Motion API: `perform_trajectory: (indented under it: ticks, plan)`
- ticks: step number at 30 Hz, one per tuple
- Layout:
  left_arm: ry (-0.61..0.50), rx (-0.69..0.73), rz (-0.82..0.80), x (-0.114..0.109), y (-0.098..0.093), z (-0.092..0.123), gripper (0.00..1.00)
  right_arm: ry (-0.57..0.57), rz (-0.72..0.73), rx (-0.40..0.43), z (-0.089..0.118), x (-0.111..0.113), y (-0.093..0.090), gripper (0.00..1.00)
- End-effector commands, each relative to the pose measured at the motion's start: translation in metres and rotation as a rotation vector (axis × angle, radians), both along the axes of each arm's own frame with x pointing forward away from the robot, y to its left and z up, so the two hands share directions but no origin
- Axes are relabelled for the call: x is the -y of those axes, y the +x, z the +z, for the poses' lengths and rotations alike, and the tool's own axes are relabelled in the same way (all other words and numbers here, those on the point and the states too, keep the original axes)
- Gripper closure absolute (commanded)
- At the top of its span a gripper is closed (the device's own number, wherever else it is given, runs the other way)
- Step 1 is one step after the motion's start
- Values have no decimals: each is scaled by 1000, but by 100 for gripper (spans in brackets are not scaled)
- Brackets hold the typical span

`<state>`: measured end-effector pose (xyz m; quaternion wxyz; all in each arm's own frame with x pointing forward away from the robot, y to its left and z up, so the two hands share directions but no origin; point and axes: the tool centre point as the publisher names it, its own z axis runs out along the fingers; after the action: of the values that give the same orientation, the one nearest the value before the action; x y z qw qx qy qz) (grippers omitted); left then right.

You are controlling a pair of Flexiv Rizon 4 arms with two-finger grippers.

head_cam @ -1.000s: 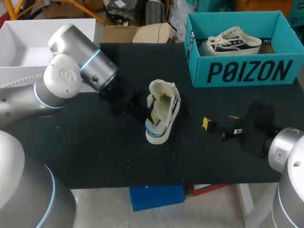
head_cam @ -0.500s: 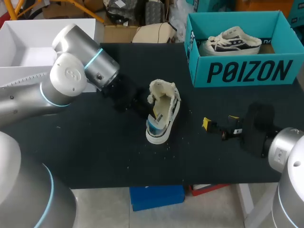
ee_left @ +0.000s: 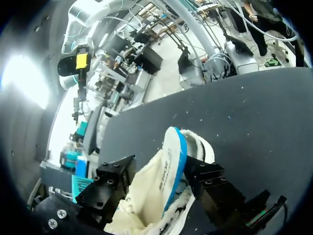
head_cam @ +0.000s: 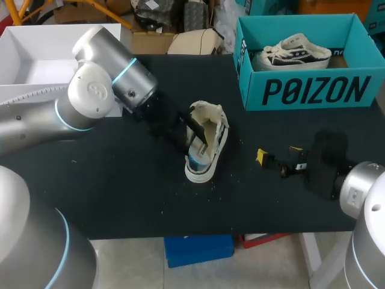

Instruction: Take the shoe out of the shoebox, open the shoe tongue, remove and reinsert the insole, then place the shoe into the shoebox

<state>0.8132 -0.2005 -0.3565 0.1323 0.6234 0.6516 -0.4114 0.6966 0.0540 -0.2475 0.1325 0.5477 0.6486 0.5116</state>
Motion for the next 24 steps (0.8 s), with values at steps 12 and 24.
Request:
perform_trajectory:
  ticks: [12, 24]
  plan:
    - [-3, 14, 19, -18, -16, 7, 56, 0, -7, 5, -2, -2, -1, 0]
    - [52, 8, 18, -21, -16, -4, 62, 0, -7, 5, -2, -2, -1, 0]
